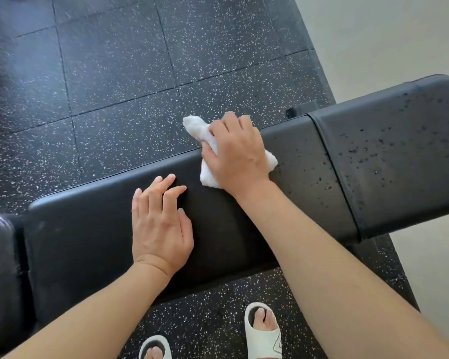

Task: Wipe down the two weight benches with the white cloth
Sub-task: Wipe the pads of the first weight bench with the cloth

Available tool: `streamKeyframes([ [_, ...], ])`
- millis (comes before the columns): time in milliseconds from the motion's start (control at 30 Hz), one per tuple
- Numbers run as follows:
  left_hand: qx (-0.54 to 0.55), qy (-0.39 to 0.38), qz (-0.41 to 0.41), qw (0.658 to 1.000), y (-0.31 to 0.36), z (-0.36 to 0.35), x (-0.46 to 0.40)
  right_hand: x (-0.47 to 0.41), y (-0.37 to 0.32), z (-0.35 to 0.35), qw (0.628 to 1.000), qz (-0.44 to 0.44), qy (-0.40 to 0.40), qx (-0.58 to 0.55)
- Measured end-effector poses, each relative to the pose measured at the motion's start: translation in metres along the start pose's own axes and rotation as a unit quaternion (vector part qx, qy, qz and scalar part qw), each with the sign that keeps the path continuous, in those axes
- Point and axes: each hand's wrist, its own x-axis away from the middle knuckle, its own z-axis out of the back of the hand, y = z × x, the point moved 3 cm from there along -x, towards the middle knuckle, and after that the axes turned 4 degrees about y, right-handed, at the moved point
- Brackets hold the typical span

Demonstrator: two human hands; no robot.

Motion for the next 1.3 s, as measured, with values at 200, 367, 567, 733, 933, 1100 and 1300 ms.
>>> streamKeyframes([
  [200, -0.013, -0.018, 0.006, 1.000, 0.002, 0.001, 0.000, -0.002, -0.009, -0.006, 0.999, 0.039, -0.025, -0.012],
  [367, -0.015, -0.017, 0.005, 1.000, 0.001, -0.002, -0.001, -0.014, 0.081, 0.021, 0.990, 0.108, -0.069, 0.063],
  [567, -0.015, -0.026, 0.010, 1.000, -0.001, -0.002, -0.001, -0.037, 0.100, 0.028, 0.992, -0.051, -0.057, 0.102],
  [733, -0.009, -0.028, 0.014, 0.999, -0.002, -0.003, -0.001, -0.033, 0.009, -0.012, 0.993, 0.004, -0.108, 0.048],
  [933, 0.000, -0.024, 0.014, 1.000, 0.000, -0.002, -0.002, -0.043, -0.046, -0.045, 0.977, 0.061, -0.203, -0.009],
  [1100, -0.008, -0.024, 0.007, 1.000, -0.002, -0.003, 0.000, -0.047, 0.046, -0.005, 0.985, 0.065, -0.156, 0.039],
  [1300, -0.006, -0.026, 0.003, 1.000, -0.005, -0.005, 0.000, -0.045, 0.103, 0.022, 0.993, -0.001, -0.081, 0.087],
])
